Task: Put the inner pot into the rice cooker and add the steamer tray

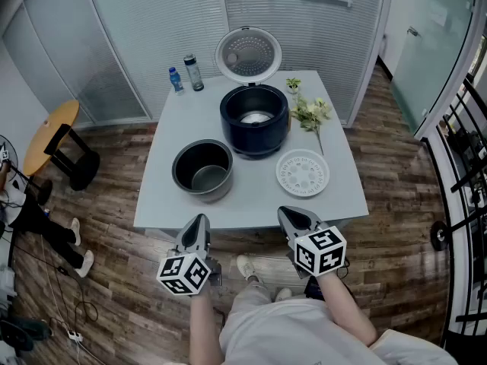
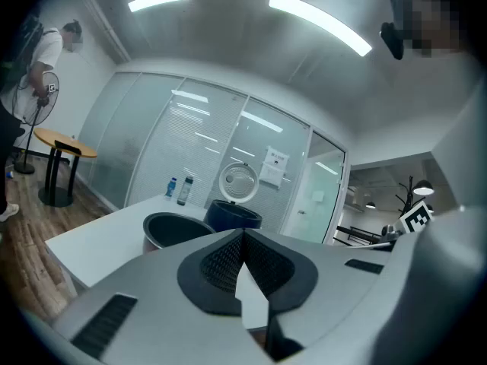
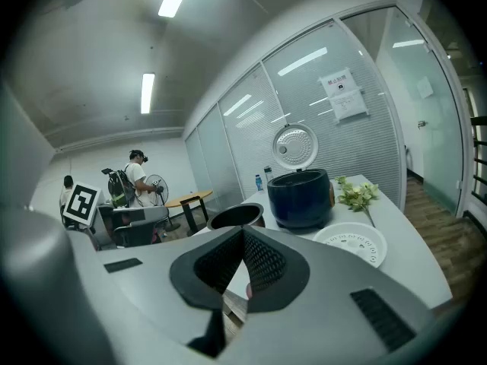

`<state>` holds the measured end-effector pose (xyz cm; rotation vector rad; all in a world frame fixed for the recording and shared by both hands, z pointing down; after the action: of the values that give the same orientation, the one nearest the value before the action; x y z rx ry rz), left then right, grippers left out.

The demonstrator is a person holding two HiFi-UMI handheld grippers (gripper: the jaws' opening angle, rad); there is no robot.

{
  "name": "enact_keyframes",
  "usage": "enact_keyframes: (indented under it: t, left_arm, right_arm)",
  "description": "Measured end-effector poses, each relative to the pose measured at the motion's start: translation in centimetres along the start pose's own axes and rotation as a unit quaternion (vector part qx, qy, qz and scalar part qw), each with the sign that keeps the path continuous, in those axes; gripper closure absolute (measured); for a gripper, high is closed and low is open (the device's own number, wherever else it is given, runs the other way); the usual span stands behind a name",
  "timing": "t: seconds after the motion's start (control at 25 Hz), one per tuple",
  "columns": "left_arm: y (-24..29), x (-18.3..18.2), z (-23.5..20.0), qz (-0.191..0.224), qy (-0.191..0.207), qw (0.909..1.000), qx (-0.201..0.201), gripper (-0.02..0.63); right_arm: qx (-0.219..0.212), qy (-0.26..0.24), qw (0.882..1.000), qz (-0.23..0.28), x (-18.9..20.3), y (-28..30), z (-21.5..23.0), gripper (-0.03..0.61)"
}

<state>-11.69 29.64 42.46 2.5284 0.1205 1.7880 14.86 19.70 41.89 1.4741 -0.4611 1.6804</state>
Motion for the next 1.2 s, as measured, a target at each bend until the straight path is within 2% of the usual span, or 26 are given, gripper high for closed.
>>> enact_keyframes:
  t: [0.36, 0.48, 0.52, 0.56, 0.6, 0.76, 0.96, 1.2]
  left_arm:
    - [-2.1, -0.1, 0.6, 0.01, 0.012, 0.9998, -0.011, 0.603]
    - [-2.2, 0.2, 0.3, 0.005, -0.007, 1.0, -0.003, 0.6]
    - [-2.1, 0.4, 0.2, -0.002, -0.017, 0.9998, -0.001, 0.551]
    - [-2.0, 0.5, 0.0, -0.01, -0.023, 0.9997, -0.004, 0.422]
    - [-2.0, 0.6, -0.2, -0.015, -0.021, 0.9996, -0.012, 0.381]
    - [-2.3, 0.7, -0.8, -0.023, 0.006, 0.9989, -0.039, 0.374]
    - [-2.8, 0.6, -1.8, -0.029, 0.012, 0.9978, -0.059, 0.376]
    - [-1.3, 0.9, -5.0, -0.041, -0.011, 0.9958, -0.081, 0.376]
  right_arm:
    - [-0.012, -0.004, 1.0, 0.004, 0.5, -1.1, -1.1, 0.561]
    - [-0.031, 0.018, 0.999, -0.001, 0.7, -1.1, -1.2, 0.558]
    - [-0.046, 0.031, 0.998, -0.007, 0.7, -0.9, -1.3, 0.532]
    - [-0.059, 0.041, 0.997, -0.012, 0.7, -0.6, -1.4, 0.432]
    - [-0.065, 0.045, 0.997, -0.014, 0.5, -0.4, -1.5, 0.375]
    - [-0.053, 0.03, 0.998, -0.012, 0.4, 0.3, -1.4, 0.353]
    - [-0.048, 0.046, 0.998, -0.023, 1.0, 1.8, -0.8, 0.351]
    - [-0.047, 0.052, 0.997, -0.04, 1.2, 5.5, -0.4, 0.353]
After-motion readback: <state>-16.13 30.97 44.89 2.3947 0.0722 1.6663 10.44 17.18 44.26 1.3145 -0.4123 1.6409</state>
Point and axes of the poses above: the fingertips, and each gripper's own axes: y forward along the fingers, z to its right, x out of its underside, the point moved 9 cm from there along -y, backward along the fingers, and after that the axes turned 4 degrees about z, right-handed, at the moved point
